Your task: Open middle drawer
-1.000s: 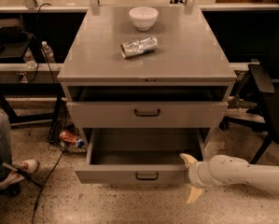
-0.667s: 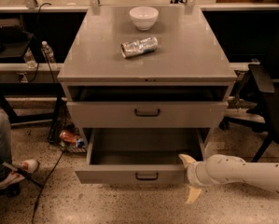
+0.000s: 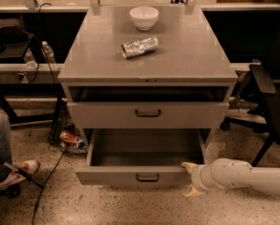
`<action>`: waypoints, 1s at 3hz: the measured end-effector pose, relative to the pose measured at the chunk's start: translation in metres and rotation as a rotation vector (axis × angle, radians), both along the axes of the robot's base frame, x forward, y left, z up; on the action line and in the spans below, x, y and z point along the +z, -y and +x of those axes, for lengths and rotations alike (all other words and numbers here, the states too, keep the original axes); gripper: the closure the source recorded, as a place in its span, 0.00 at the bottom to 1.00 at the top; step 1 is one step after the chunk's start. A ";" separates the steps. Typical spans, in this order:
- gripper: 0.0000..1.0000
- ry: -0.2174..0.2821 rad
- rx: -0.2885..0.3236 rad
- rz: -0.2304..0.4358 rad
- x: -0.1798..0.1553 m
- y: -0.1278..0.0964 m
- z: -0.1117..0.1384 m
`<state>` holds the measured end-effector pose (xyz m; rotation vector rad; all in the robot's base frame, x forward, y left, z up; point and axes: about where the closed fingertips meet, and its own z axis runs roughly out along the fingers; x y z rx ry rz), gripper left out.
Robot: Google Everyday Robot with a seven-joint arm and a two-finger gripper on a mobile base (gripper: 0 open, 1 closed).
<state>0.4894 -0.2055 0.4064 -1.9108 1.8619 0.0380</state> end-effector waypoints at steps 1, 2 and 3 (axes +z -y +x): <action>0.72 -0.020 -0.051 0.012 0.000 0.015 -0.017; 0.95 -0.020 -0.053 0.012 0.000 0.016 -0.018; 1.00 -0.020 -0.053 0.012 0.000 0.016 -0.018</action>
Offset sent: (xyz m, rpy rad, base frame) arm -0.0533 -0.0522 0.0034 0.0298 0.0529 -0.1800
